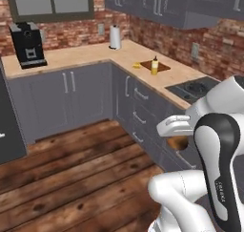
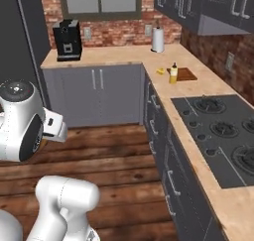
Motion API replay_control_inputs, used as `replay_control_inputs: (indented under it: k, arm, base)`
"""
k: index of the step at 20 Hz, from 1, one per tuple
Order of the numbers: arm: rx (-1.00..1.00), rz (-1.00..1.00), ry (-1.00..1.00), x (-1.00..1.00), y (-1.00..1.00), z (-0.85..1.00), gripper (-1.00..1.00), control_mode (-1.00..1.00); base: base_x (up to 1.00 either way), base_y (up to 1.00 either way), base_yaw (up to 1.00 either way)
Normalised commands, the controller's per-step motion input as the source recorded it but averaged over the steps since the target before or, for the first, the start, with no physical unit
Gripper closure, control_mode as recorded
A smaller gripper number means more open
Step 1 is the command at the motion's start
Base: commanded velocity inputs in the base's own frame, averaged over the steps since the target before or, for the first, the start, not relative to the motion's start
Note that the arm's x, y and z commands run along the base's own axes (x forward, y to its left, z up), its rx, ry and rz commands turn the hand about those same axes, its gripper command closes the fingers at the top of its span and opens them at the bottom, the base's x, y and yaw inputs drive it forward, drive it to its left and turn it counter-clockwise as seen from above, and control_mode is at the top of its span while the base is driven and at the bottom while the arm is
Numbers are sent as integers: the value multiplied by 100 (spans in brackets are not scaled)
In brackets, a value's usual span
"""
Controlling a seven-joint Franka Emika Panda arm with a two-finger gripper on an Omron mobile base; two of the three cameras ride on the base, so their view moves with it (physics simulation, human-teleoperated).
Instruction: Retrieve the reheated potato from the microwave, then place the potato, cheese, and condiment on the cutting board.
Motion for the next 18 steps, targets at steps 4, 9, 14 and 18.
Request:
replay_control_inputs:
  k: [4, 9, 14, 18]
  arm:
    - [0, 0, 0, 0, 0, 0, 100, 100]
    - [0, 0, 0, 0, 0, 0, 100, 100]
    - [0, 0, 0, 0, 0, 0, 100, 100]
    - [0, 0, 0, 0, 0, 0, 100, 100]
  base:
    - [81, -17, 1]
    - [81, -14, 1]
    - [84, -12, 2]
    - [85, -7, 2]
